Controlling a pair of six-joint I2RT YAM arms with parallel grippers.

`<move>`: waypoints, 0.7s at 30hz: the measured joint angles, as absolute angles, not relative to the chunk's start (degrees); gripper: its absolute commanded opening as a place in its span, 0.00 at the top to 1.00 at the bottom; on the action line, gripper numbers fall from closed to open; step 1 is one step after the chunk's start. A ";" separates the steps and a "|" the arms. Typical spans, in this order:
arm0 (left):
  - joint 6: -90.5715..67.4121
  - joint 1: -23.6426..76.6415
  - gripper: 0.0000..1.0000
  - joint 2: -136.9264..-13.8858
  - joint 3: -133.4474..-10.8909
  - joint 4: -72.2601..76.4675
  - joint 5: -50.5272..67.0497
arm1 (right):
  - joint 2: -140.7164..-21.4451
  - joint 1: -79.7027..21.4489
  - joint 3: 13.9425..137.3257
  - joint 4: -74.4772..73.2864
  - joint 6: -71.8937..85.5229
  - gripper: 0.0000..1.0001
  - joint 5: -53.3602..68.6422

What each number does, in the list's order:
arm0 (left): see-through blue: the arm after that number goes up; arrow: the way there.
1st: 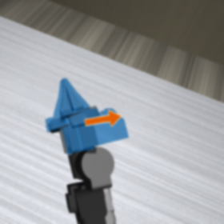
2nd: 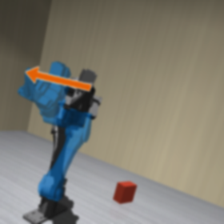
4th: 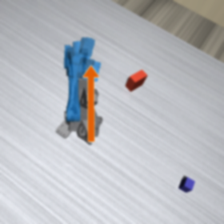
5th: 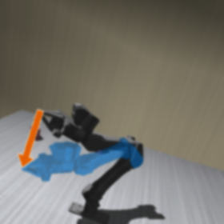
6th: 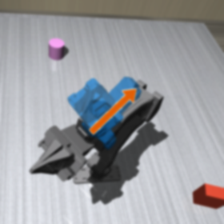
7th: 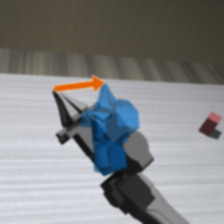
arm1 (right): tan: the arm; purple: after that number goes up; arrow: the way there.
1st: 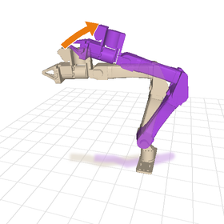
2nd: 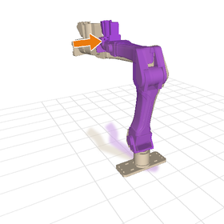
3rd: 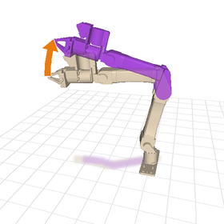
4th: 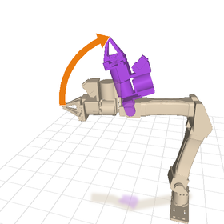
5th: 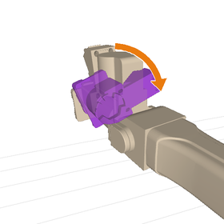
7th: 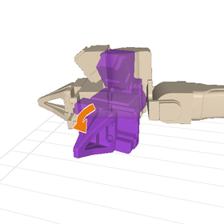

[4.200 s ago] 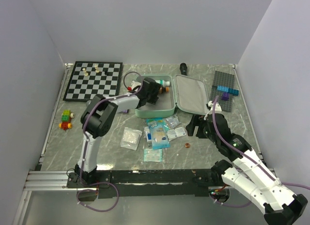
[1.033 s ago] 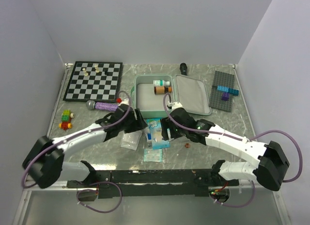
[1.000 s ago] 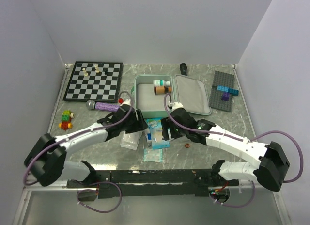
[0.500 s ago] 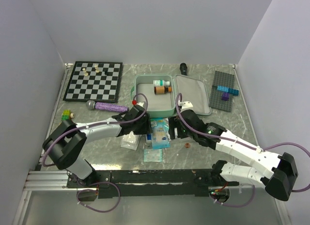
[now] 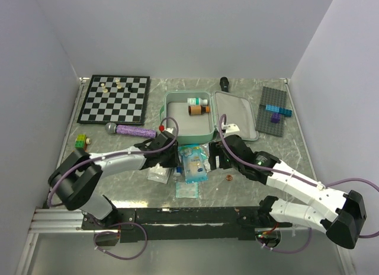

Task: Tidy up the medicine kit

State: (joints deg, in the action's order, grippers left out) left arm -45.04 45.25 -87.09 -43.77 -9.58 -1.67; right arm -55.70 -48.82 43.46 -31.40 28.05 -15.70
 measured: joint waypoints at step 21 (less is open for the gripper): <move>-2.37 37.67 0.60 -82.43 -61.43 -2.24 1.83 | -45.19 -48.80 43.46 -32.67 27.53 0.16 -18.79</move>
